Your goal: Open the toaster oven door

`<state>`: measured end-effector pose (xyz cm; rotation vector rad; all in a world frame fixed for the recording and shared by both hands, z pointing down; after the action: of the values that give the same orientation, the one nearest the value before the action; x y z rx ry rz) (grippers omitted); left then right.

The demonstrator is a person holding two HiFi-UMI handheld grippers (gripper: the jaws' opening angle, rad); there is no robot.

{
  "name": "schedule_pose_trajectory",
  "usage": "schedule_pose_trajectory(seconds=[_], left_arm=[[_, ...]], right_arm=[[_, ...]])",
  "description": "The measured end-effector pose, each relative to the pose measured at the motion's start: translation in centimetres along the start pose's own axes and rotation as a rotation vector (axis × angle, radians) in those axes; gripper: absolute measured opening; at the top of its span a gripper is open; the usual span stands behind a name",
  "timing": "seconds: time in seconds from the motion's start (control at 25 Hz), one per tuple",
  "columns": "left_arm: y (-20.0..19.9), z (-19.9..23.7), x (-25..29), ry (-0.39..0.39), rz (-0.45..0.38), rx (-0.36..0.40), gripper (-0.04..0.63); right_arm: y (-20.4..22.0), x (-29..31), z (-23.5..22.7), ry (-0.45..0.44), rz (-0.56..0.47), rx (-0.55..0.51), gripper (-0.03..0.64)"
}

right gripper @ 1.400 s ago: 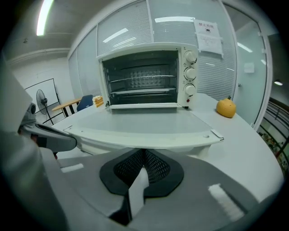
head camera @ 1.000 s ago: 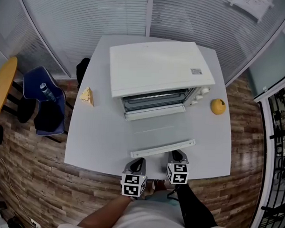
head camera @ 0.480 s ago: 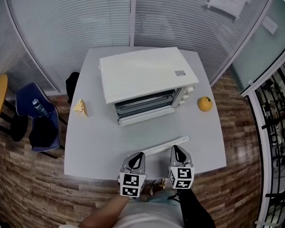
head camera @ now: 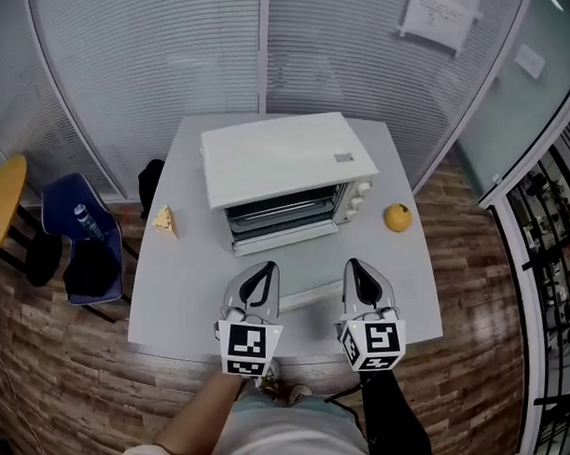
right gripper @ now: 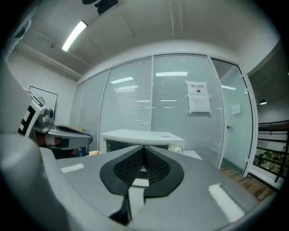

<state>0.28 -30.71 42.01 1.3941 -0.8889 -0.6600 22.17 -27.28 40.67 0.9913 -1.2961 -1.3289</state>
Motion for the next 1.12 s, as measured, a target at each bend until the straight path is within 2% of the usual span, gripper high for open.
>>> schedule_pose_trajectory(seconds=[0.2,0.36,0.72,1.12], left_arm=[[-5.0,-0.9,-1.0,-0.022,-0.074,0.043,0.057],[-7.3,-2.1,-2.5,-0.057,-0.105,0.077,0.057],[-8.7,-5.1,-6.1,-0.104,-0.142,0.085,0.057],[-9.1,-7.5,-8.4,-0.135,-0.168,0.084,0.057]], right_arm=[[-3.9,-1.0,-0.9,-0.052,-0.08,0.016,0.002],[-5.9,-2.5,-1.5,-0.073,-0.132,0.016,0.003],[-6.8,-6.4,-1.2,-0.147,-0.176,-0.042,0.002],[-7.3,-9.3,-1.8,-0.162,-0.204,-0.041,0.003]])
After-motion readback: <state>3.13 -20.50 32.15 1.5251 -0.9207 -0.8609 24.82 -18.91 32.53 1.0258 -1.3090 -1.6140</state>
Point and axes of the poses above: the fingertips, and each gripper's own axes: x forward along the fingers, z to its left, y out of its underside, the point moved 10 cm from there along -x, backward along the fingers, and after that the axes turned 2 degrees about -x, right-handed, at the moved point
